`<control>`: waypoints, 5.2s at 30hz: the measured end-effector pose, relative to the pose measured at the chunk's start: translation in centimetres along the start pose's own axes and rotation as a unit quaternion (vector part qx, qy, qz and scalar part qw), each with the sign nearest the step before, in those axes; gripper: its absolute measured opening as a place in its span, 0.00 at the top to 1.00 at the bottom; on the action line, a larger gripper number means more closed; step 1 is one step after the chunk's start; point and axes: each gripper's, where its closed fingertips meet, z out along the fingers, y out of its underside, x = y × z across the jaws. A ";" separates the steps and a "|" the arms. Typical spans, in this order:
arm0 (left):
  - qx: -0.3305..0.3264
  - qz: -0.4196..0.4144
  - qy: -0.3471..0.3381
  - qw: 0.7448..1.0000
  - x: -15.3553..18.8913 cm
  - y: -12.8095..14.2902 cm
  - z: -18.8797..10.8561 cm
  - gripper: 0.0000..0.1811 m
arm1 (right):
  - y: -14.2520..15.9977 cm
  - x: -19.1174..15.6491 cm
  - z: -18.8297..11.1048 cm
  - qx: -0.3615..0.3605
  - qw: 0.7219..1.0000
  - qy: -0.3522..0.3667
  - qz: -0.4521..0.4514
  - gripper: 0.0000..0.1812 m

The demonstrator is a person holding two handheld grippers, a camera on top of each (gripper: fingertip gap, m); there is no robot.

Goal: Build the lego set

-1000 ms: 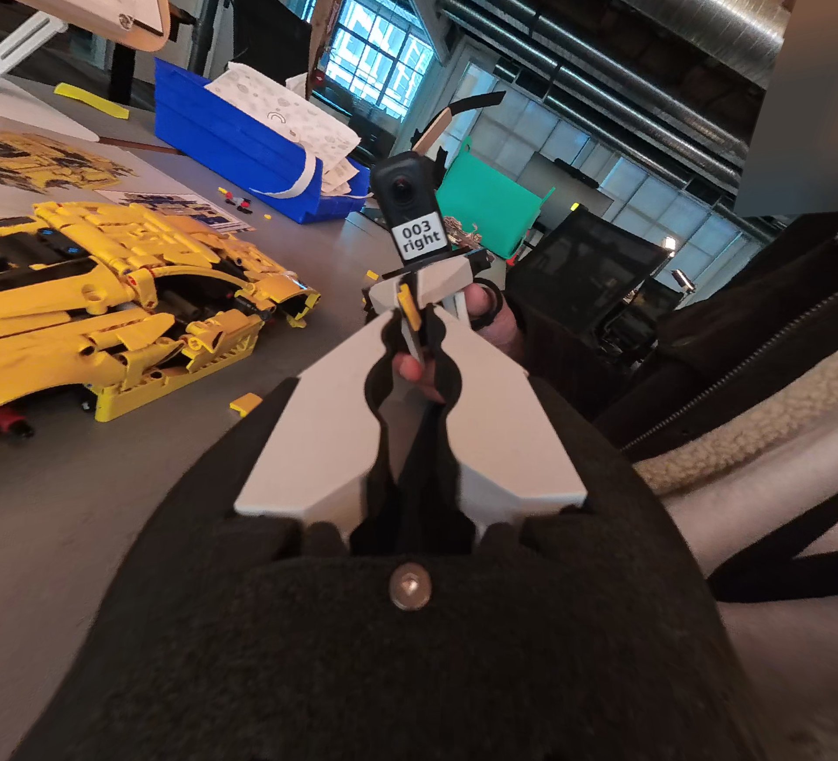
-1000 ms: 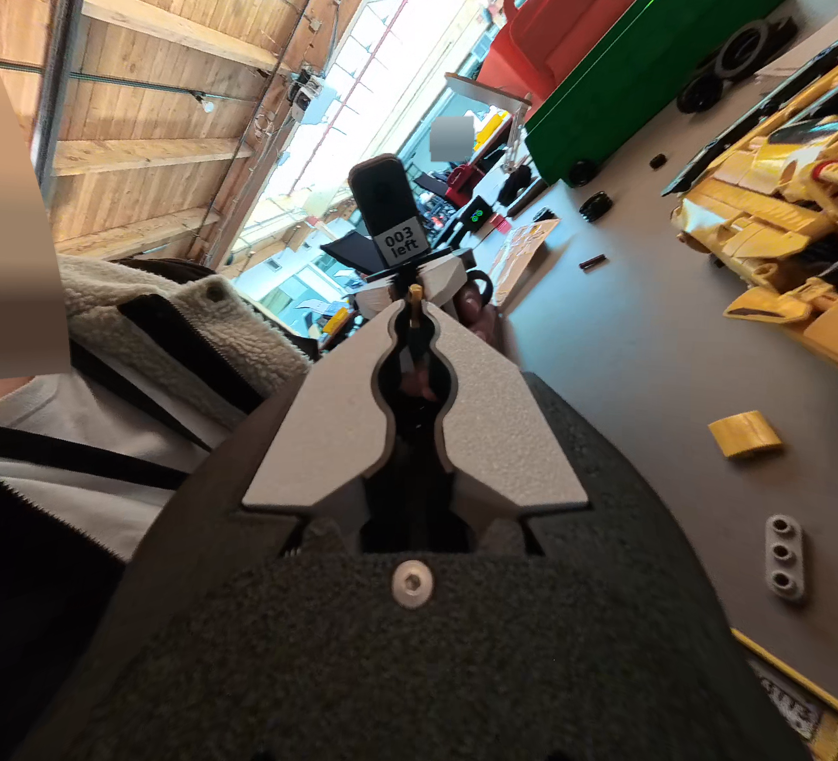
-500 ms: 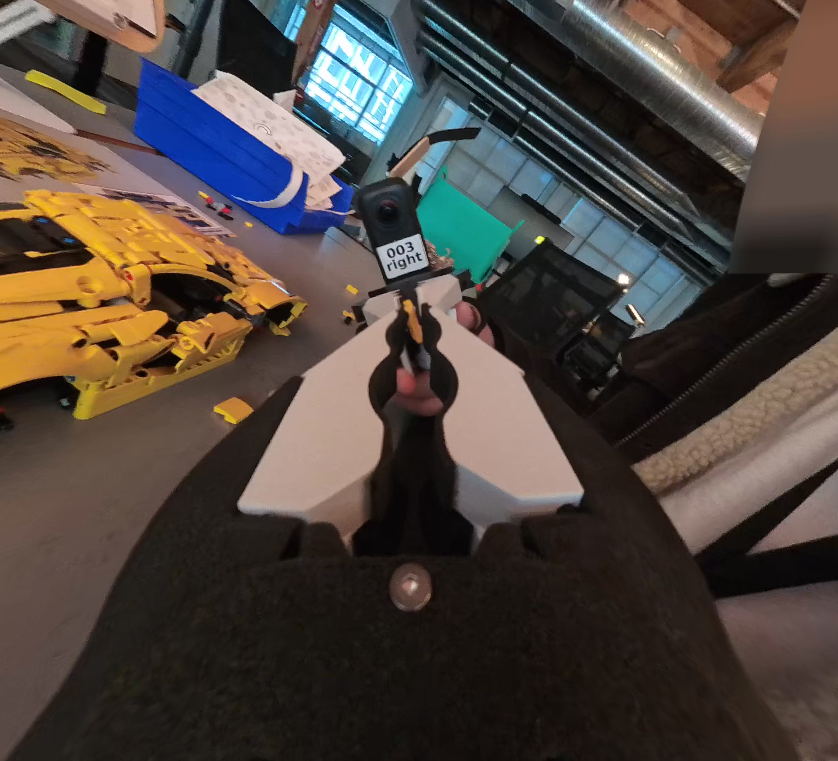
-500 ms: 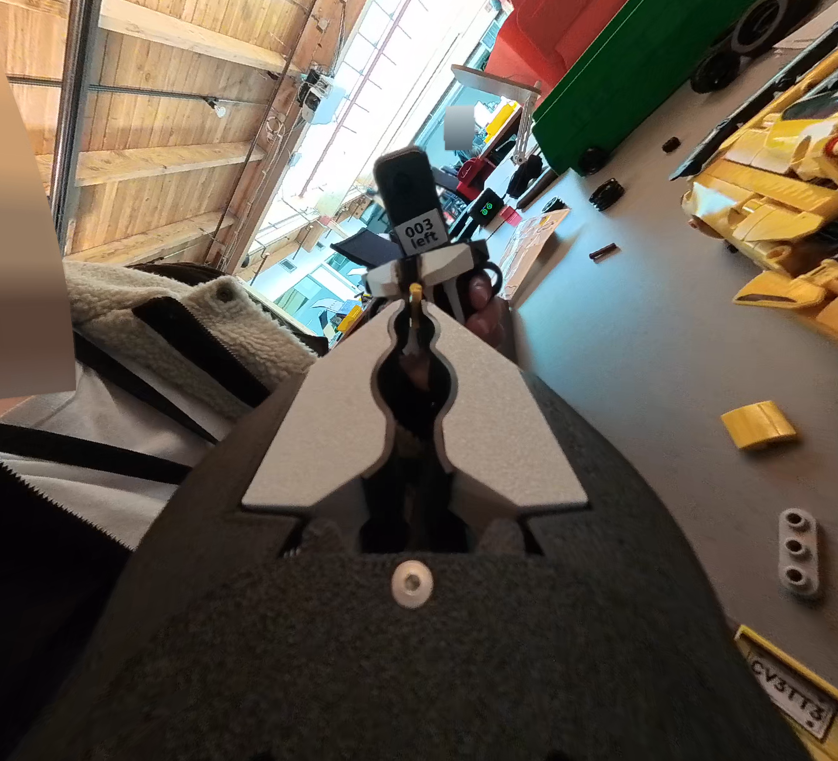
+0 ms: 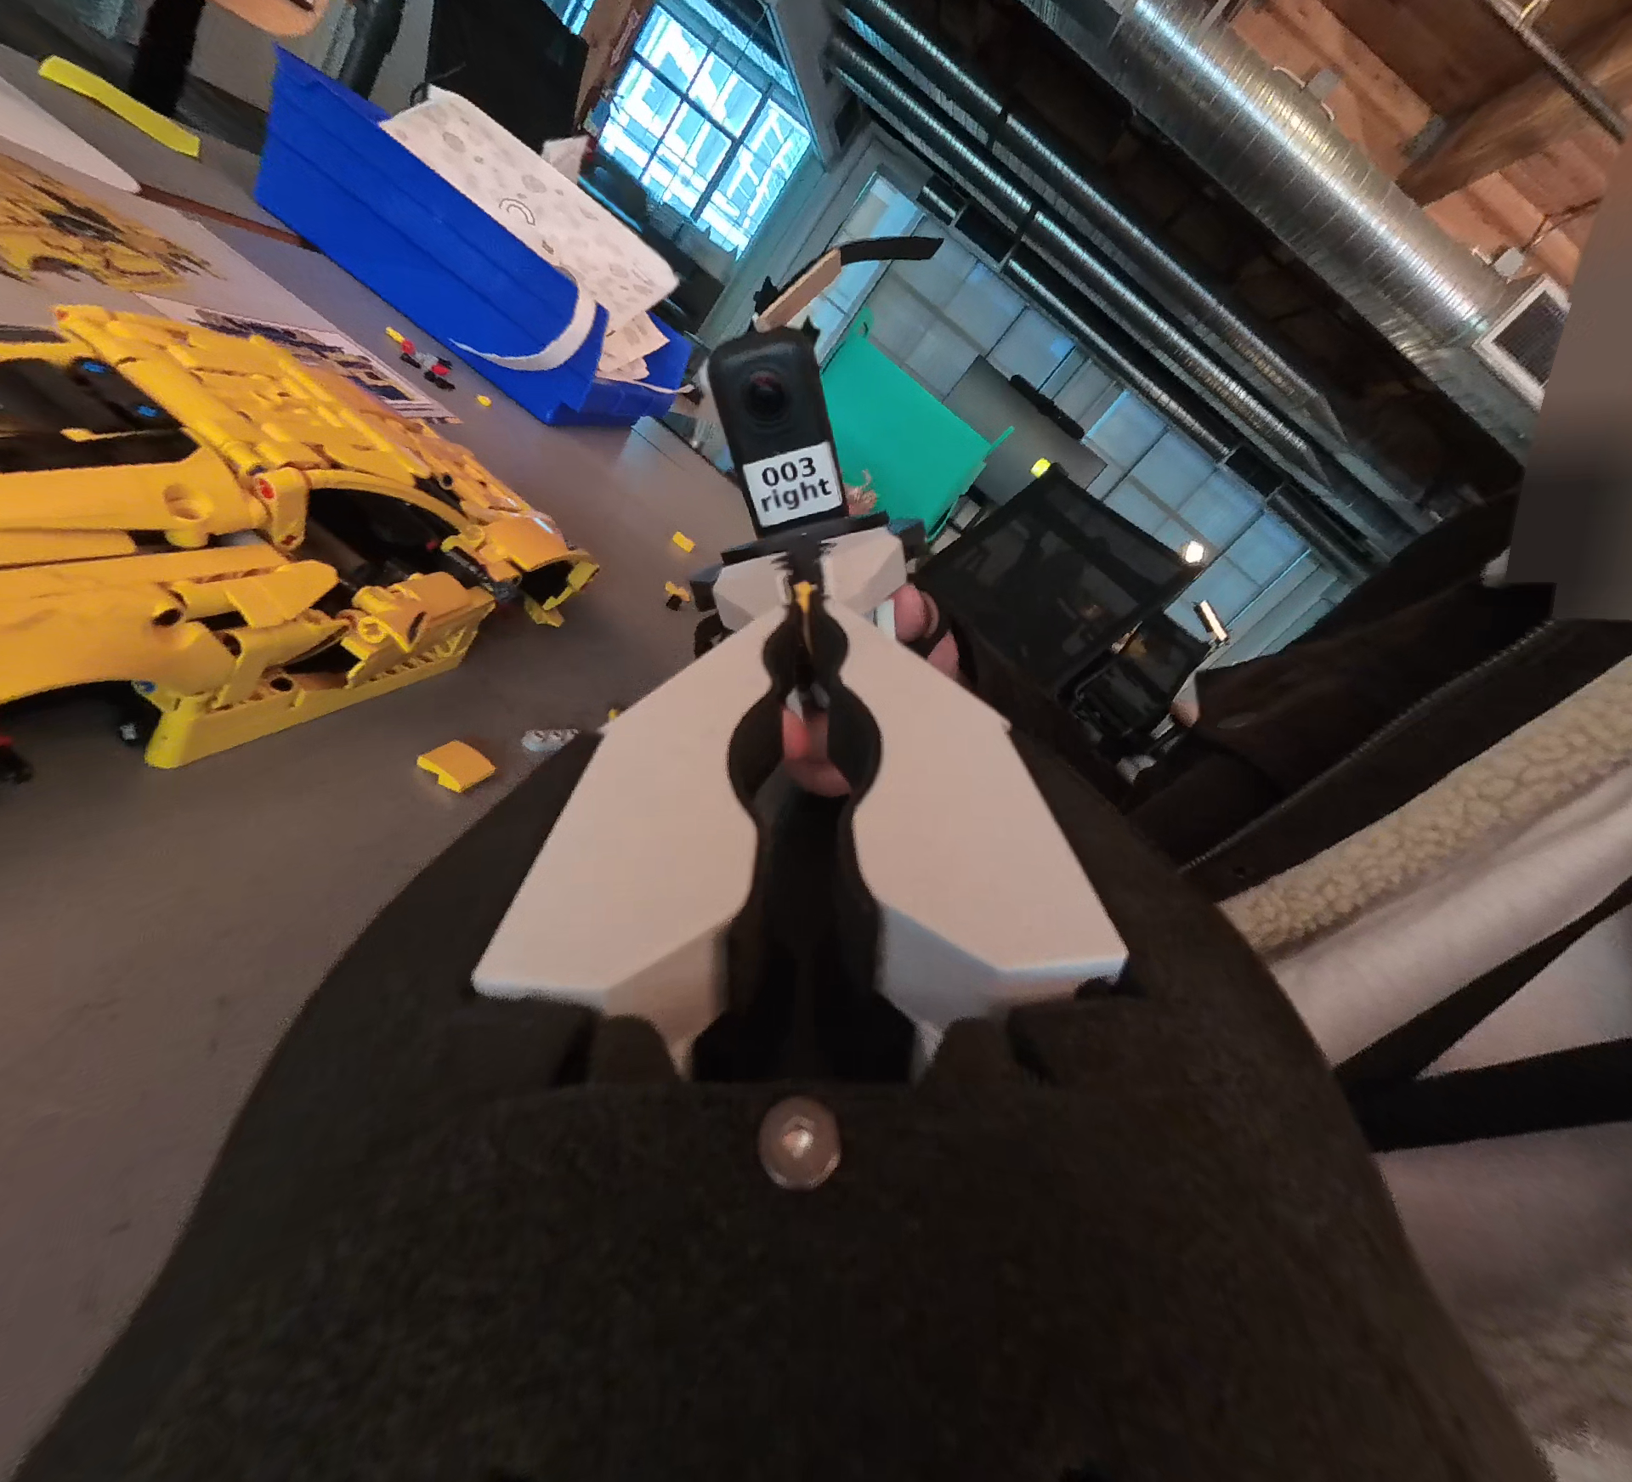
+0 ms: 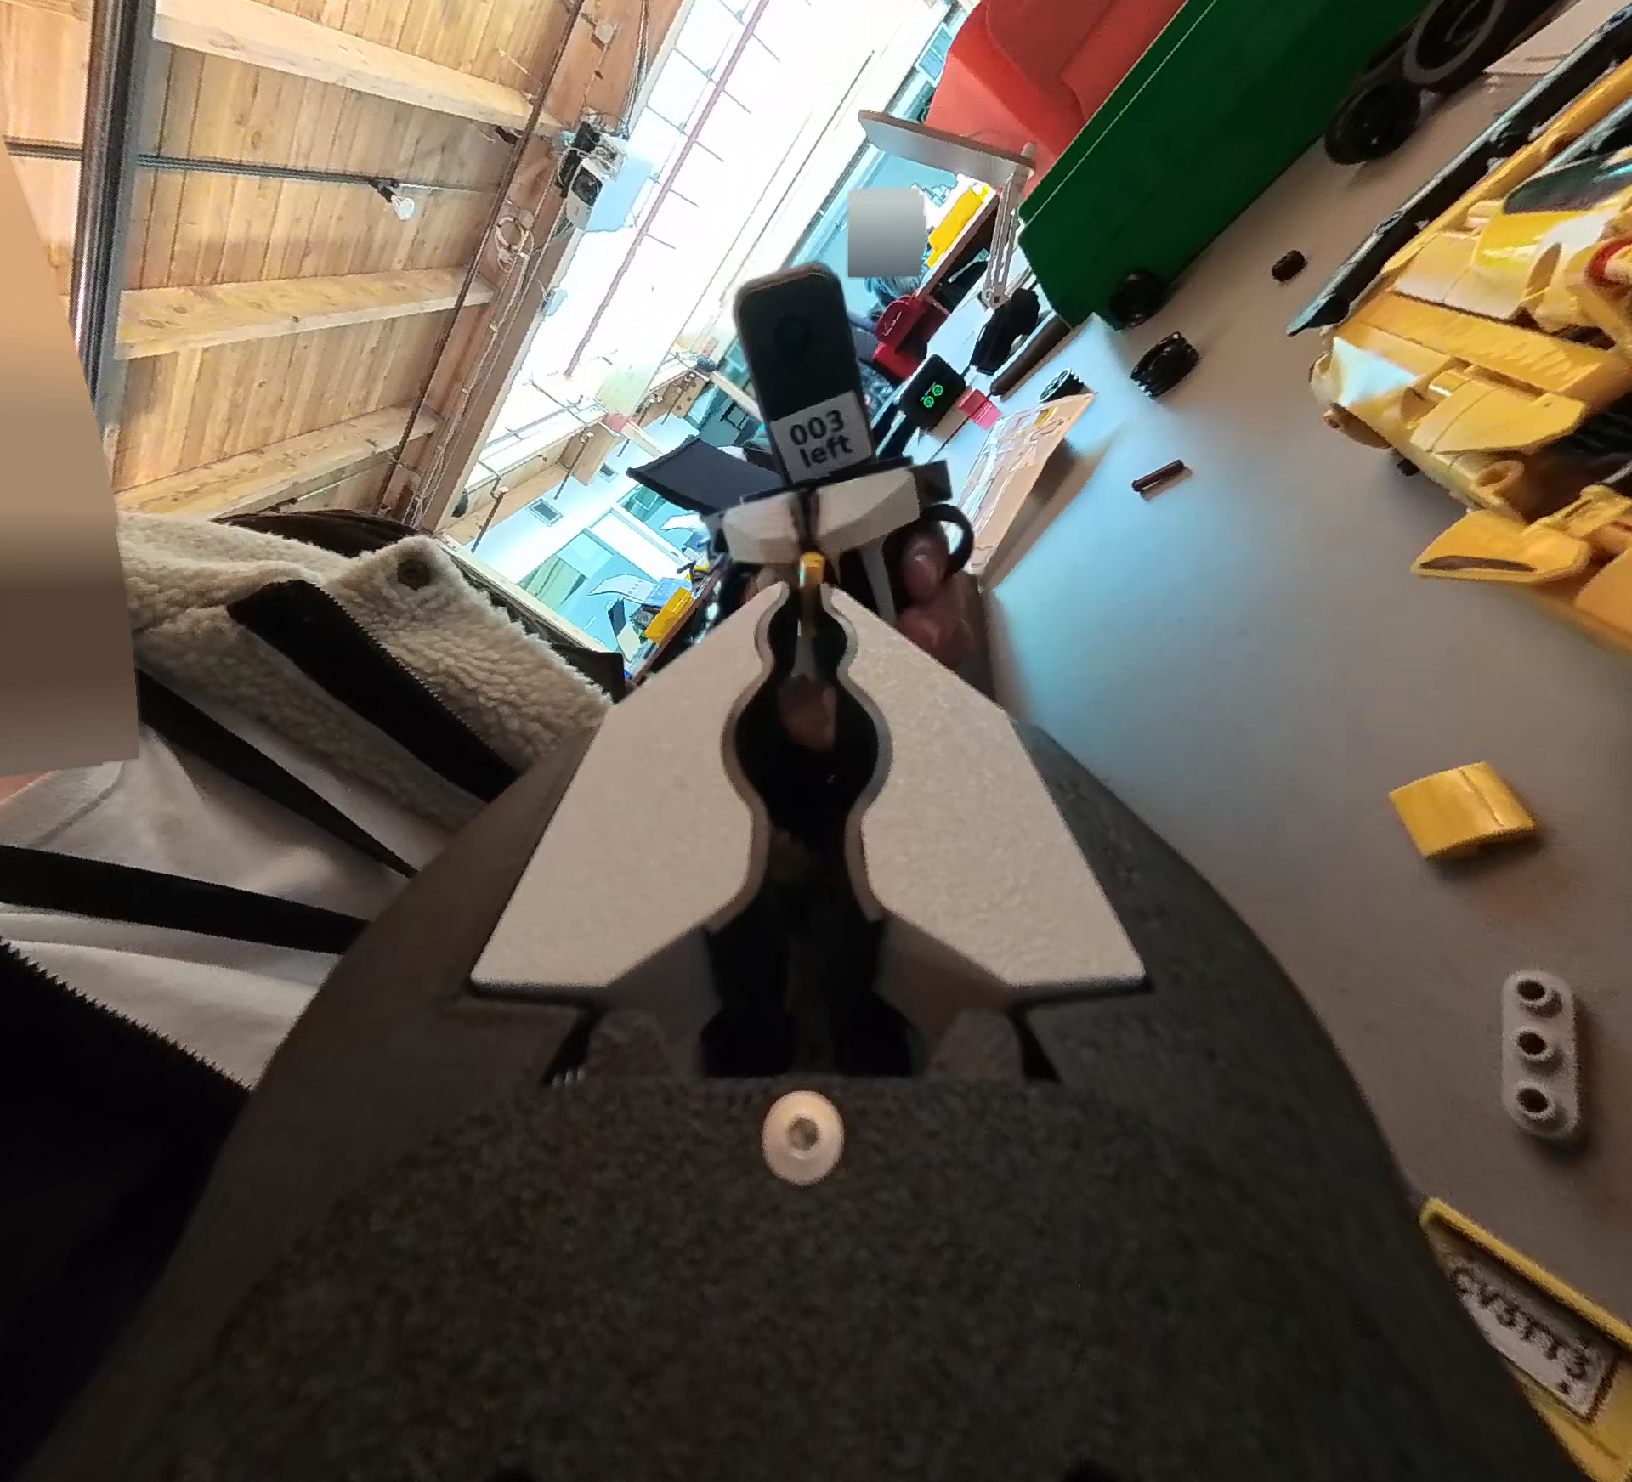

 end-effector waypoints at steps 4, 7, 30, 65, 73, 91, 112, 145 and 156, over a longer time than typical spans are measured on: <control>0.007 0.008 -0.010 1.000 -0.4 -0.4 -0.4 1.00 | -0.2 0.2 -0.3 0.006 1.000 0.006 -0.001 0.98; -0.029 0.029 0.005 0.999 0.5 1.0 0.8 0.90 | 0.1 0.0 0.0 -0.002 1.000 -0.001 0.000 0.98; -0.040 -0.054 0.089 0.994 2.0 1.1 0.3 0.98 | 0.0 -1.6 0.2 -0.002 0.999 -0.051 0.010 0.99; -0.040 -0.104 0.097 0.989 1.6 0.8 -0.3 0.99 | -2.2 -0.2 -2.2 0.035 0.995 0.046 -0.077 0.90; -0.147 -0.262 0.060 0.952 0.2 4.1 0.6 0.99 | 2.6 1.3 -1.7 -0.183 0.849 0.215 -0.447 0.80; -0.219 -0.268 0.029 0.938 -0.9 6.1 0.8 0.99 | 4.2 3.0 -1.5 -0.285 0.772 0.219 -0.525 0.90; -0.194 -0.109 -0.023 0.975 -2.8 5.4 4.4 0.88 | 2.6 4.5 -6.1 -0.329 0.744 0.228 -0.535 0.90; -0.231 -0.278 -0.007 0.932 -2.9 7.6 6.6 0.99 | 3.5 4.3 -7.9 -0.382 0.743 0.179 -0.519 0.87; -0.224 -0.120 -0.080 0.964 -4.2 6.7 5.2 0.96 | 5.8 8.1 -10.0 -0.510 0.665 0.130 -0.529 0.91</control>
